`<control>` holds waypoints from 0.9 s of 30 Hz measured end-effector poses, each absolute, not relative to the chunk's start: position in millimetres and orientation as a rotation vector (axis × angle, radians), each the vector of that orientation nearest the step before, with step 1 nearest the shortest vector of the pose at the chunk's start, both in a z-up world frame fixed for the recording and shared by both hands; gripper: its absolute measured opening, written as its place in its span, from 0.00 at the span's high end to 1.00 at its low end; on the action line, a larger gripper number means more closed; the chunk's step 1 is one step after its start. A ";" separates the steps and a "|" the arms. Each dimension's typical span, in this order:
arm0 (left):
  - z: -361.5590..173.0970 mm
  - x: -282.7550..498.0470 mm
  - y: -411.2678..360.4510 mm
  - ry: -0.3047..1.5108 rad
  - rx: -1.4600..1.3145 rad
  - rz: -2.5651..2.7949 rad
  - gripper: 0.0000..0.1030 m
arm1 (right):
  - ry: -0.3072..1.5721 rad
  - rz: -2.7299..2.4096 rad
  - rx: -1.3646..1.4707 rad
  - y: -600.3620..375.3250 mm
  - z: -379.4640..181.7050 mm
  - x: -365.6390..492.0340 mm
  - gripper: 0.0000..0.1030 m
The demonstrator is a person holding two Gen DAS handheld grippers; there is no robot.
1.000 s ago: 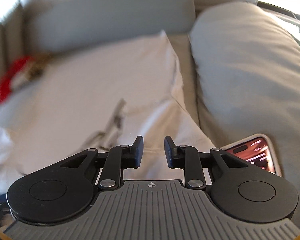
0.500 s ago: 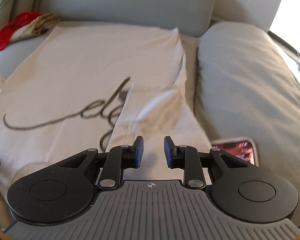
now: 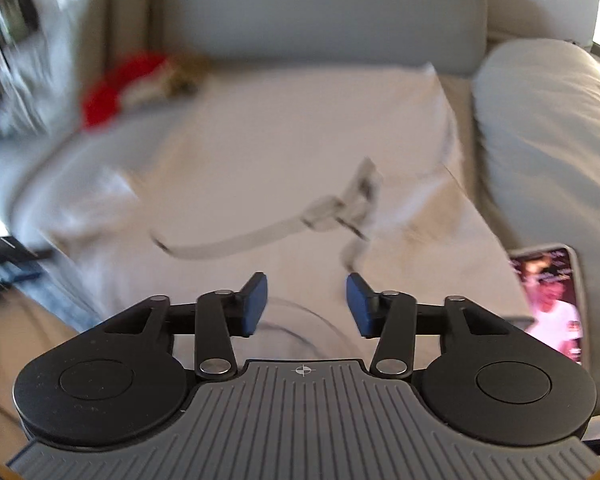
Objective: Fold clothes
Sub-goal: 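Move the left gripper to the opposite shirt side edge and grasp it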
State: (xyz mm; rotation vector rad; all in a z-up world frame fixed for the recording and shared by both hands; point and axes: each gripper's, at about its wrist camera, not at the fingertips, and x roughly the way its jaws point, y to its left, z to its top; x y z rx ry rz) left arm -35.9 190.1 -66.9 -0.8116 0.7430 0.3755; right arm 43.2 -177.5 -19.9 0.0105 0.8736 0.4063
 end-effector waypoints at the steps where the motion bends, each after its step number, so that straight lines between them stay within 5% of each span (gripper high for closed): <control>1: -70.8 -32.4 199.4 0.735 -0.857 0.378 0.64 | 0.858 0.428 0.061 -176.3 -13.0 40.7 0.50; 17: -100.5 -4.9 250.9 0.655 -1.036 0.451 0.70 | 0.859 0.471 0.160 -171.9 -13.6 30.1 0.48; 21: -100.8 -6.6 254.6 0.640 -1.063 0.433 0.79 | 0.873 0.469 0.160 -173.4 -18.4 31.8 0.48; 25: -95.7 -8.1 253.8 0.639 -1.034 0.438 1.00 | 0.878 0.472 0.165 -175.2 -20.2 31.4 0.48; 27: -89.7 -7.8 250.5 0.628 -0.980 0.443 1.00 | 0.880 0.472 0.172 -176.6 -20.2 31.8 0.48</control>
